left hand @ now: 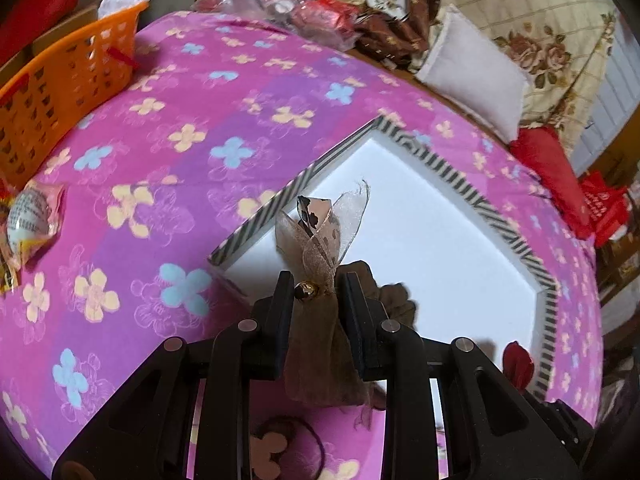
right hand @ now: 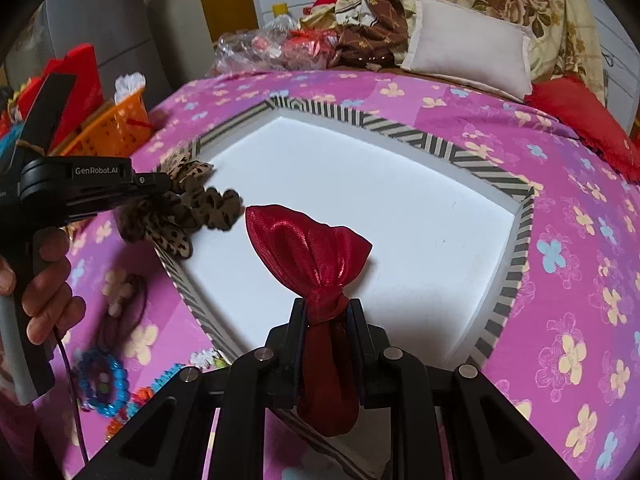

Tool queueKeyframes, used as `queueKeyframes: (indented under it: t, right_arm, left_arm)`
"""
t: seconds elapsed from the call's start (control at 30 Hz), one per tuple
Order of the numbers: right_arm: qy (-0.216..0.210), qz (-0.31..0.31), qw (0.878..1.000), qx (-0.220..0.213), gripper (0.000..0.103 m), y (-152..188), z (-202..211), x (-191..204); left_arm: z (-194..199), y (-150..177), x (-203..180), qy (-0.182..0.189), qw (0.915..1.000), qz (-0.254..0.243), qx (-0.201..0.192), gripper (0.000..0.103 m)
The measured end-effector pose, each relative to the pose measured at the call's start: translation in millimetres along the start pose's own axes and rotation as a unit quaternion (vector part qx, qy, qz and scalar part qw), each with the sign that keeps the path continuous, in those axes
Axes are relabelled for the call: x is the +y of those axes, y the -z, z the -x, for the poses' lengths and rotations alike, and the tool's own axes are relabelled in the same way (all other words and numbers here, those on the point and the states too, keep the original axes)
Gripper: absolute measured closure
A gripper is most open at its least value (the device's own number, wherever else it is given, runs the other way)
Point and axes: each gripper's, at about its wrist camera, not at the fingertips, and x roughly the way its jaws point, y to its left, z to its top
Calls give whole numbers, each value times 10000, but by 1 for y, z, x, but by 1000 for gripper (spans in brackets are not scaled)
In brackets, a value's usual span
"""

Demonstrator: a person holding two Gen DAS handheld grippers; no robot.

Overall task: Organize jewelry
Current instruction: 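Carry the tan bow into the tray and release with left tool while right tool places red bow there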

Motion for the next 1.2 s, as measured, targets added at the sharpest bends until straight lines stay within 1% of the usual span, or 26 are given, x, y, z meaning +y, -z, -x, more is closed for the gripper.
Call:
queueKeyframes:
  t: [0.1, 0.13, 0.17, 0.23, 0.27, 0.33, 0.37, 0.4, 0.43, 0.47, 0.5, 0.63, 0.73, 0.83, 0.93, 1.03, 1.1, 1.2]
  right_arm:
    - [64, 29, 10000, 31, 83, 3, -3, 2]
    - [93, -3, 10000, 13, 72, 4, -2, 0]
    - [134, -63, 9999, -22, 54, 4, 0, -2]
    - [54, -204, 9998, -69, 37, 4, 5, -8]
    - [-4, -269, 9996, -92, 37, 5, 9, -10]
    - [-5, -310, 9995, -106, 37, 6, 16, -11]
    - [4, -318, 9994, -129, 37, 7, 19, -11]
    - [3, -328, 9993, -165, 37, 9, 26, -11]
    - [-3, -327, 9993, -193, 37, 10, 31, -11]
    - [-6, -312, 9992, -238, 37, 12, 40, -10]
    - [4, -286, 9992, -274, 37, 13, 46, -8]
    - [75, -159, 9989, -430, 36, 19, 73, -2]
    - [56, -168, 9984, -528, 31, 28, 89, 1]
    - [39, -166, 9983, -554, 31, 38, 99, 5]
    - [-30, -236, 9982, -550, 31, 51, 105, 9]
    - [-63, -238, 9984, -519, 31, 62, 109, 15]
    - [-82, -239, 9983, -521, 31, 68, 110, 18]
    - [-157, -269, 9981, -537, 31, 75, 113, 23]
  left_arm:
    - [-1, 4, -3, -135, 9999, -85, -47, 79]
    - [0, 6, -4, -172, 9998, -115, -50, 79]
    - [1, 8, -5, -174, 9998, -127, -44, 79]
    - [3, 12, -7, -227, 9997, -128, -43, 77]
    - [4, 15, -7, -266, 9995, -151, -35, 77]
    - [7, 18, -8, -223, 9996, -151, 4, 71]
    - [9, 19, -7, -154, 9998, -124, 27, 63]
    - [13, 19, -6, -72, 9999, -69, 21, 52]
    - [18, 19, -5, -8, 10000, 7, -27, 47]
    - [26, 18, -3, 72, 9998, 97, -131, 39]
    - [33, 17, -1, 148, 9995, 161, -222, 36]
    - [60, 14, 5, 317, 9984, 301, -346, 35]
    - [81, 17, 9, 253, 9983, 327, -401, 35]
    - [99, 29, 14, 3, 9988, 246, -422, 35]
    - [113, 49, 18, -186, 9991, 132, -363, 35]
    - [123, 67, 23, -239, 9991, 43, -345, 35]
    - [130, 81, 22, -394, 9986, -96, -351, 35]
    - [135, 101, 19, -685, 9959, -367, -463, 35]
